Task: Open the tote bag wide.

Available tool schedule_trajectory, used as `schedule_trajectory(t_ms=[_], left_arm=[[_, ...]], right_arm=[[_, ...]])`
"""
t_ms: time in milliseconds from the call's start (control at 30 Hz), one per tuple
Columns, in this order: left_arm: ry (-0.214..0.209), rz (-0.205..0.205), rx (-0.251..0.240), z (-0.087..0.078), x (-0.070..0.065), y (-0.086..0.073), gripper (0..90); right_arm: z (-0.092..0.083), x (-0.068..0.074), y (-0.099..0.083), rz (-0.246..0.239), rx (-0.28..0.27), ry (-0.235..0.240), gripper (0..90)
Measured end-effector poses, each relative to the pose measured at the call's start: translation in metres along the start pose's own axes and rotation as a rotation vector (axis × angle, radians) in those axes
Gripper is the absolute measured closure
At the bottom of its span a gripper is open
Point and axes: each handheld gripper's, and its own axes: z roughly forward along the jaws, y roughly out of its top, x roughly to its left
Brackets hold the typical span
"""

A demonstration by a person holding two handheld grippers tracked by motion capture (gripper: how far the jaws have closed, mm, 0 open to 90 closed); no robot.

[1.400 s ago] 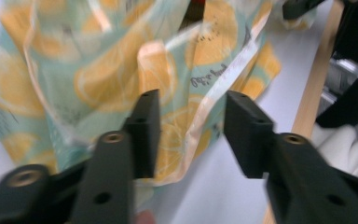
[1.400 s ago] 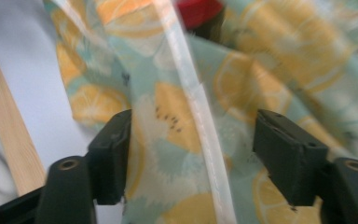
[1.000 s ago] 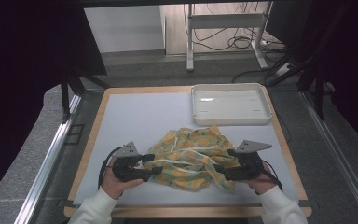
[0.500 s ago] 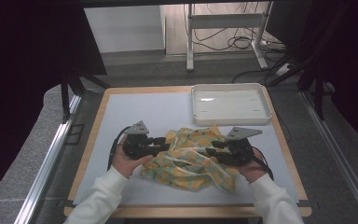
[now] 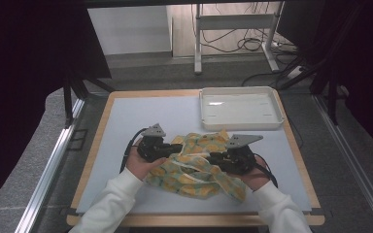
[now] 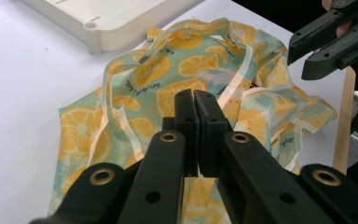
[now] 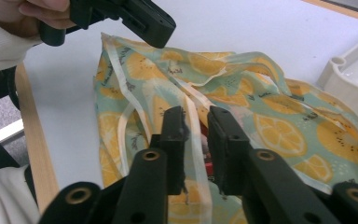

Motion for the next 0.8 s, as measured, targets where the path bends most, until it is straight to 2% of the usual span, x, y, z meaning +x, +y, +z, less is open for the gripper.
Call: schedule_trajectory(t_ms=[133, 167, 200, 233, 267, 367, 467, 500, 567, 633, 700, 733, 800], left_arm=[[-0.006, 0.010, 0.014, 0.002, -0.001, -0.001, 90.0], [-0.007, 0.014, 0.016, 0.003, -0.001, -0.001, 90.0], [-0.009, 0.014, 0.019, 0.004, -0.001, -0.001, 90.0], [-0.010, 0.016, 0.021, 0.004, -0.001, -0.002, 90.0], [-0.010, 0.014, 0.022, 0.004, -0.001, -0.002, 90.0], [-0.009, 0.008, 0.023, 0.003, 0.000, -0.003, 90.0], [-0.009, 0.011, 0.022, 0.003, 0.000, -0.003, 90.0], [-0.010, 0.012, 0.021, 0.003, -0.001, -0.003, 90.0], [-0.011, 0.014, 0.022, 0.003, -0.001, -0.003, 90.0], [-0.012, 0.014, 0.024, 0.003, -0.001, -0.003, 90.0], [-0.014, 0.013, 0.027, 0.004, 0.000, -0.004, 90.0], [-0.017, 0.011, 0.028, 0.004, 0.000, -0.004, 90.0], [-0.025, 0.006, 0.028, 0.005, 0.000, -0.005, 90.0]], right_arm=[[0.003, 0.002, 0.000, -0.020, 0.009, 0.016, 78.2], [0.008, 0.004, 0.001, -0.032, 0.015, 0.017, 71.7], [0.008, 0.004, 0.001, -0.032, 0.015, 0.017, 71.7], [0.011, 0.007, 0.001, -0.040, 0.021, 0.007, 62.5], [0.011, 0.007, 0.001, -0.040, 0.021, 0.007, 62.5], [0.018, 0.014, 0.002, -0.068, 0.035, -0.012, 47.0], [0.024, 0.020, 0.003, -0.094, 0.054, -0.019, 45.8], [0.030, 0.023, 0.004, -0.112, 0.072, -0.040, 50.5], [0.033, 0.024, 0.003, -0.115, 0.081, -0.049, 54.0], [0.036, 0.023, 0.003, -0.121, 0.093, -0.063, 65.4], [0.035, 0.022, 0.002, -0.122, 0.083, -0.050, 80.3], [0.035, 0.022, 0.002, -0.122, 0.083, -0.050, 80.3], [0.033, 0.023, 0.002, -0.127, 0.088, -0.030, 86.2]])
